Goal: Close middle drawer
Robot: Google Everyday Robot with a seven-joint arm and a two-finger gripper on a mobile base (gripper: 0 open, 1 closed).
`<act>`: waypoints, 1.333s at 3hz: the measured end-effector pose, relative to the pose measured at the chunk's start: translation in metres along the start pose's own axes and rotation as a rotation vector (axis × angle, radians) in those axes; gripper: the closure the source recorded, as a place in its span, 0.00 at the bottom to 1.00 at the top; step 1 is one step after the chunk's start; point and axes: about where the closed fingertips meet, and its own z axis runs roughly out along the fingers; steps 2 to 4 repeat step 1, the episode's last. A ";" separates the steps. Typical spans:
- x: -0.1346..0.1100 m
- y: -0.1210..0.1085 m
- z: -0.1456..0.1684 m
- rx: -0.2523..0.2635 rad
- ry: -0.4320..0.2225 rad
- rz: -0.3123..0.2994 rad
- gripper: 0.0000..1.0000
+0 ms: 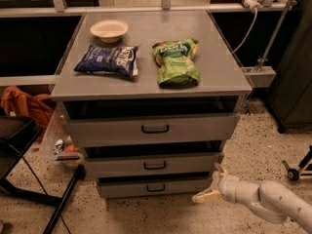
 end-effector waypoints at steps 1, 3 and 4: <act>0.000 0.000 0.000 0.000 0.000 0.000 0.00; 0.000 0.000 0.000 0.000 0.000 0.000 0.00; 0.000 0.000 0.000 0.000 0.000 0.000 0.00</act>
Offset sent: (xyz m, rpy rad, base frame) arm 0.0000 0.0000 0.0000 0.0000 0.0000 0.0000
